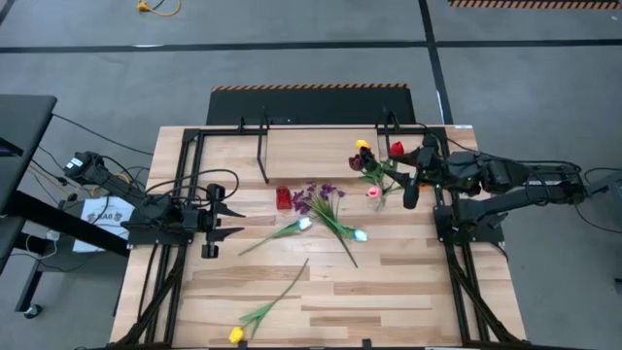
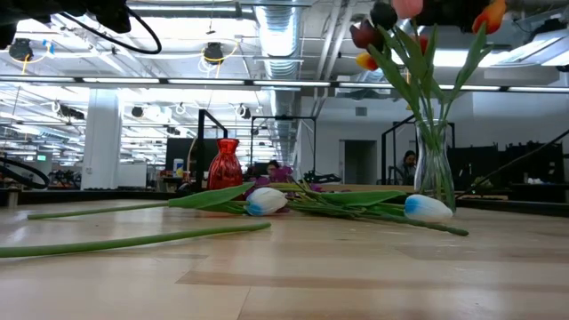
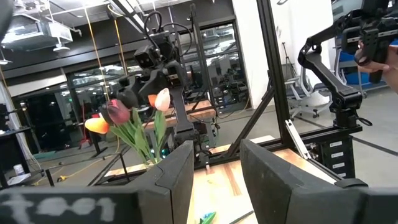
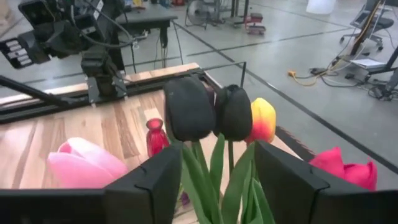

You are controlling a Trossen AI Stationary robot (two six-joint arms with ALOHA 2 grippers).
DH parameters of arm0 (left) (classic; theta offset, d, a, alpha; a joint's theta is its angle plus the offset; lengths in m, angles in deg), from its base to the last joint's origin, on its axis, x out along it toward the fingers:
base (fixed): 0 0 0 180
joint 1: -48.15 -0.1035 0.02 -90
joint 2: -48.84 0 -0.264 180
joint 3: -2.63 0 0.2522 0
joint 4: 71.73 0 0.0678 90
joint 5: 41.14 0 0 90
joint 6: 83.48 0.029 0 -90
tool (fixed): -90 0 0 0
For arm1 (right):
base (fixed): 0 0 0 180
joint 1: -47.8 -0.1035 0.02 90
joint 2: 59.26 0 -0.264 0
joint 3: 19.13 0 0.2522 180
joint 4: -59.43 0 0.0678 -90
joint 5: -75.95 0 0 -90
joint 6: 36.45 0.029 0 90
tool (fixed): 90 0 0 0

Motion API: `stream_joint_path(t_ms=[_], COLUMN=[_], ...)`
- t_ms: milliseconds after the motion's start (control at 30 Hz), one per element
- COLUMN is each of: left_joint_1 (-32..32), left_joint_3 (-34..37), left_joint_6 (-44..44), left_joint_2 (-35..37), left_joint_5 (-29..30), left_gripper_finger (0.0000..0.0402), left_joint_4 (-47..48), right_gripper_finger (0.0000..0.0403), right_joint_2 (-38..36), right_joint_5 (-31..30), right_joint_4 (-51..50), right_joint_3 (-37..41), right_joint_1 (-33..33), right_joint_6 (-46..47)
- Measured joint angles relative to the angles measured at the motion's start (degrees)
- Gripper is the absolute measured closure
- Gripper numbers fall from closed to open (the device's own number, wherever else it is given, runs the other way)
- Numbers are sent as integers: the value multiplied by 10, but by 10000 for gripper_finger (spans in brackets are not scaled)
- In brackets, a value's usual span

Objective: Pick and place flowers into a vace then onto a shelf
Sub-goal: Put the black flower into the transparent vase, then put the left white flower into the red vase

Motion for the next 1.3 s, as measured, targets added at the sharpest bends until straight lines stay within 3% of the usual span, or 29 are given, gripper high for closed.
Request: stream_joint_path(t_ms=[200, 500, 733, 1300], left_joint_1=[0, 0, 0, 0], left_joint_3=[0, 0, 0, 0], left_joint_6=[0, -3, -5, -7], left_joint_2=[0, 0, 0, 0], left_joint_5=[0, -1, -7, -18], left_gripper_finger=[278, 278, 278, 278], left_joint_4=[0, 0, -1, -9], right_gripper_finger=[194, 201, 206, 247], right_joint_2=[7, 3, -21, 62], right_joint_5=[20, 64, 85, -144], right_joint_4=[-28, -34, 17, 29], right_joint_3=[-23, -77, -92, -91], right_joint_1=[0, -4, -89, -401], right_joint_6=[-3, -43, -76, -73])
